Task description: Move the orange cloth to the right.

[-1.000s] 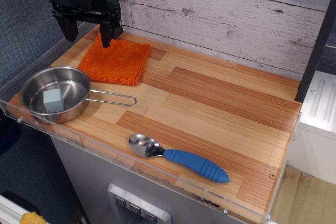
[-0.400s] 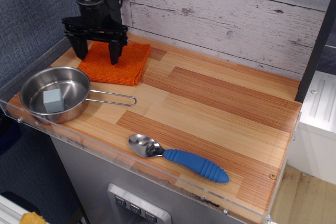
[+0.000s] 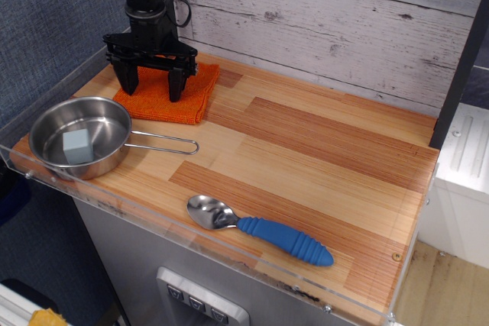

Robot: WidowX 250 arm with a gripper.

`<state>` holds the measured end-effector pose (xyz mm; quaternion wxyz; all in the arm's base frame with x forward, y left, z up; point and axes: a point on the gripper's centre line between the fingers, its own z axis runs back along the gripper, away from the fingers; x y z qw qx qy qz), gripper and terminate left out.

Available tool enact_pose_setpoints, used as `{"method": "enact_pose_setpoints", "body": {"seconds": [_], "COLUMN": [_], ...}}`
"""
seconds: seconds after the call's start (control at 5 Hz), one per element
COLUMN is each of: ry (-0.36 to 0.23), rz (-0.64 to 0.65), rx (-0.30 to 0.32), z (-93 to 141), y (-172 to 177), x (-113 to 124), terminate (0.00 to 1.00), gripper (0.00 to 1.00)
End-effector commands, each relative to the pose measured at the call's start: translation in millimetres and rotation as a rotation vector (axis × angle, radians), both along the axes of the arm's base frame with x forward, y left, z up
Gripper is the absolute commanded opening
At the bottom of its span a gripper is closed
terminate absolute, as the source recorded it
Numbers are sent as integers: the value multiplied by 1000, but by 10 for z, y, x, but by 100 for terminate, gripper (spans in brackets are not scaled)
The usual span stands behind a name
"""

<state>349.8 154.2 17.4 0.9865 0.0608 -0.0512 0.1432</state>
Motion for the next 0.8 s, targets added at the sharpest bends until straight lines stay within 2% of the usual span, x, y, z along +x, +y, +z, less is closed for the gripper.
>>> {"method": "enact_pose_setpoints", "body": {"seconds": [0.0, 0.6], "ry": [-62, -93], "rz": [-20, -63], "rx": [2, -34], "z": [136, 192], "y": [-92, -356], "x": [46, 107], "terminate": [0, 0], "gripper": [100, 100]}}
